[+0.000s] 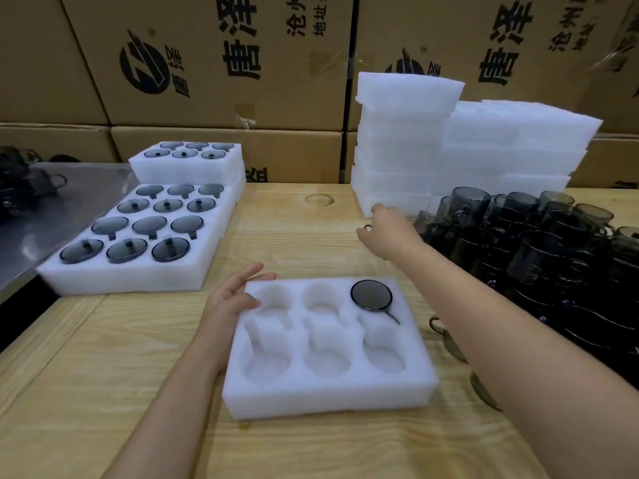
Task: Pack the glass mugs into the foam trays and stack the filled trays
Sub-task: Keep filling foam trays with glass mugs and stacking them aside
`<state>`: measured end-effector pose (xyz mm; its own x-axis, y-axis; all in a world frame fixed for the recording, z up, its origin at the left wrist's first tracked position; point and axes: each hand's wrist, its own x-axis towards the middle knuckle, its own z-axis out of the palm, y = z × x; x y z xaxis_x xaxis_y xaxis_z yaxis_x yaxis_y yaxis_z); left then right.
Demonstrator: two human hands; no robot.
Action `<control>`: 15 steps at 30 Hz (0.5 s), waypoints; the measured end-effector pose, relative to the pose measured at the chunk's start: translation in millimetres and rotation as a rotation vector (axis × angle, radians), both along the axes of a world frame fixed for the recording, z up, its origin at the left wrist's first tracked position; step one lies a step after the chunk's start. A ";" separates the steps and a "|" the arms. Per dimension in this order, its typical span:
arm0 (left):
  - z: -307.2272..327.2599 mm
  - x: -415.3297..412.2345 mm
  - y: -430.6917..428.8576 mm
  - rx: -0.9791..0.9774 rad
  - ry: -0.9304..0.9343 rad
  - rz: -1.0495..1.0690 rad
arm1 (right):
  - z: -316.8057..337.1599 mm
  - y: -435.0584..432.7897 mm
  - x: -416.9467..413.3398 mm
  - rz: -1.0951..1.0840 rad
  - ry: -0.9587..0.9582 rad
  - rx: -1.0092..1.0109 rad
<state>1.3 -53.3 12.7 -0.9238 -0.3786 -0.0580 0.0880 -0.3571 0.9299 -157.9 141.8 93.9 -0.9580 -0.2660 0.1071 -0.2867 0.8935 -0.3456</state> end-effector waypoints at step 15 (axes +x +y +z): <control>-3.3 0.0 -7.0 0.246 0.049 -0.047 | -27.2 0.6 -9.4 -0.105 0.056 0.015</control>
<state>1.3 -60.3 9.4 -0.9441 -0.3149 -0.0978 0.1085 -0.5769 0.8096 -167.4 142.4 66.7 -0.9733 -0.1666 0.1580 -0.2099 0.9245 -0.3181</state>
